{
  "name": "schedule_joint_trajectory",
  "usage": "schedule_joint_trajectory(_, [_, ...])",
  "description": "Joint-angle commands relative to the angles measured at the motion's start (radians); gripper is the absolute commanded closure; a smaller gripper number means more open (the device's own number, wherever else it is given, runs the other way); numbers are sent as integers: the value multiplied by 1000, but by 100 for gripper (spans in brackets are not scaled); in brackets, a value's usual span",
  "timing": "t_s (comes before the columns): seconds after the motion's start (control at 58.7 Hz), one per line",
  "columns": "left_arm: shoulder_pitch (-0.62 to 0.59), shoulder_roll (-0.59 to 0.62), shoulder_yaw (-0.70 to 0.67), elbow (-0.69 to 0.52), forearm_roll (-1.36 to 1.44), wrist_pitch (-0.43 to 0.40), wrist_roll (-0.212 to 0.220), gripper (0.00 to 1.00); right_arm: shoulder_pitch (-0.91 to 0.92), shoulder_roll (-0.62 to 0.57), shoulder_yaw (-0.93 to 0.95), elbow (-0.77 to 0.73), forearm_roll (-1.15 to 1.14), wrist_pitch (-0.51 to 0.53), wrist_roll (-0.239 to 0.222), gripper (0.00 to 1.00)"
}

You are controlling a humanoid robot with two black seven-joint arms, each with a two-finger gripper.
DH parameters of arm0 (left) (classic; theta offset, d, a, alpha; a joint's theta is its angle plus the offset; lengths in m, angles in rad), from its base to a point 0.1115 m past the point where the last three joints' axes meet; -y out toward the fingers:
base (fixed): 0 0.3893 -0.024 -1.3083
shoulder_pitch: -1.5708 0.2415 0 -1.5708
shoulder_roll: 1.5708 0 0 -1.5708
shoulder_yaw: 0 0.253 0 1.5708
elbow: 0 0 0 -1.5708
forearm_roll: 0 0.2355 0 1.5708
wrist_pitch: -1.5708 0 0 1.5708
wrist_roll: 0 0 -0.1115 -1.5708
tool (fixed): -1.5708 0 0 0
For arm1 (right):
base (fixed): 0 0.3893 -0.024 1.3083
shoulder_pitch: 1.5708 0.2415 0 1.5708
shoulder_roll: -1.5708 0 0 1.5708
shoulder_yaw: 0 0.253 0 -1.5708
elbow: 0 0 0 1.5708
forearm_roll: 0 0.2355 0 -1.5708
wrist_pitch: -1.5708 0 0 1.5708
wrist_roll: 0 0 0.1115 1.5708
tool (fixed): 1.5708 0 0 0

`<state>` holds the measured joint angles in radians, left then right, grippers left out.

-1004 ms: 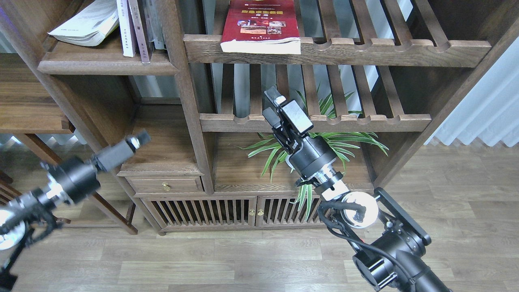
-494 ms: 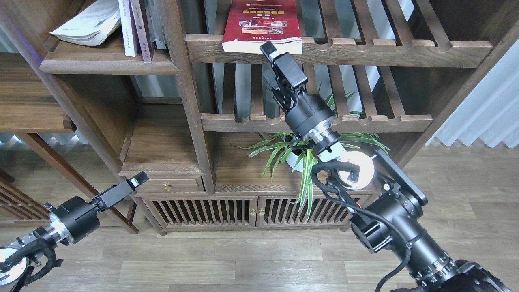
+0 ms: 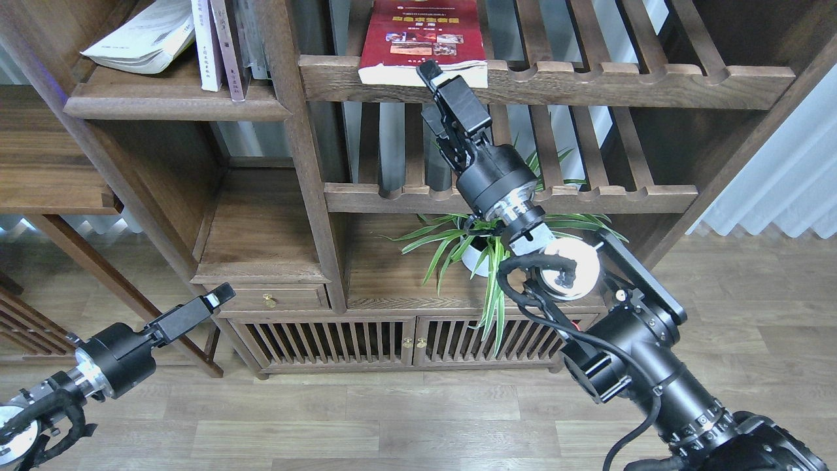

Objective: Organize books on shelf
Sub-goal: 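Raise the right gripper up to the red book on the top shelf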

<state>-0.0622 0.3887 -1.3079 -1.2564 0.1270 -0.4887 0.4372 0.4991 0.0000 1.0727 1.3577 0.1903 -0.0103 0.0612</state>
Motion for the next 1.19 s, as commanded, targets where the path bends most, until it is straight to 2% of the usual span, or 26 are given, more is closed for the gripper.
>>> schedule_joint_trajectory(0.0, [1,-1,1,2,0,0,0,1,29,0,1,-9,0,-17,-1,2])
schedule_joint_trajectory(0.545, [1,1,-2,2,0,0,0,1,41,0,0,-15,0,-42,-3,2])
schedule_joint_trajectory(0.783, [2,1,-13,2,0,0,0,1,65,0,1,-15,0,-74,-3,3])
schedule_joint_trajectory(0.885, [2,2,-16,2,0,0,0,1,81,0,4,-15,0,-111,-1,6])
schedule_joint_trajectory(0.919, [2,2,-17,2,0,0,0,1,84,0,6,-14,0,-126,-1,9])
schedule_joint_trajectory(1.055, [2,6,-25,2,0,0,0,1,87,0,7,-8,0,-188,-1,34])
schedule_joint_trajectory(1.072, [2,6,-30,3,0,0,0,1,87,0,3,-5,0,-204,-1,49])
schedule_joint_trajectory(1.09, [2,6,-31,3,0,0,0,1,88,0,1,-5,0,-206,-1,54])
schedule_joint_trajectory(1.175, [4,7,-43,3,0,0,0,1,93,0,-11,-5,-3,-217,-6,67])
